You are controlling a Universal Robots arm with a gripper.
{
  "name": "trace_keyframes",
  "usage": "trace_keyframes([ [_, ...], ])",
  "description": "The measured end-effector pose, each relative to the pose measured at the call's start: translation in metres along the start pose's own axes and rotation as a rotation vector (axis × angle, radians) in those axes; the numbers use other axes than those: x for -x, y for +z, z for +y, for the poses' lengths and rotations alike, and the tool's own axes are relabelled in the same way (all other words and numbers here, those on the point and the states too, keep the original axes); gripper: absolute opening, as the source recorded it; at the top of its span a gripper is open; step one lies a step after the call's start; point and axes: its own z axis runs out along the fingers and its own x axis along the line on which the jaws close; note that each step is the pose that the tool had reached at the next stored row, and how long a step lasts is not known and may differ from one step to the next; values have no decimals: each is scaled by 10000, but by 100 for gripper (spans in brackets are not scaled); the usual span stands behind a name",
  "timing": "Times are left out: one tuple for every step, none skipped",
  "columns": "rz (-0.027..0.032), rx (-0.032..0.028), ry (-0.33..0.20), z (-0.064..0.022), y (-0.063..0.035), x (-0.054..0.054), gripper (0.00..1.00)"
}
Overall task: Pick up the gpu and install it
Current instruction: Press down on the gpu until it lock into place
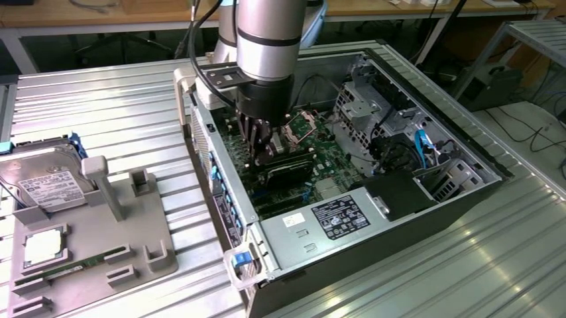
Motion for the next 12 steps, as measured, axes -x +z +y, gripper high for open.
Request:
trace_keyframes([
  [1, 1, 0, 1, 0, 0, 11],
  [1, 1, -1, 2, 1, 0, 11],
  [2, 0, -2, 3, 3, 0, 11],
  [0, -1, -2, 3, 7, 1, 11],
  [1, -1, -1, 3, 21, 3, 11],
  [4, 0, -1, 3, 34, 5, 11],
  [5, 0, -1, 2, 43, 6, 11],
  [6, 0, 0, 2, 51, 7, 11],
  [6, 0, -1, 2, 58, 8, 11],
  [9, 2, -1, 3, 66, 9, 11],
  [11, 4, -1, 4, 72, 9, 11],
  [12, 5, -1, 4, 80, 11, 11],
])
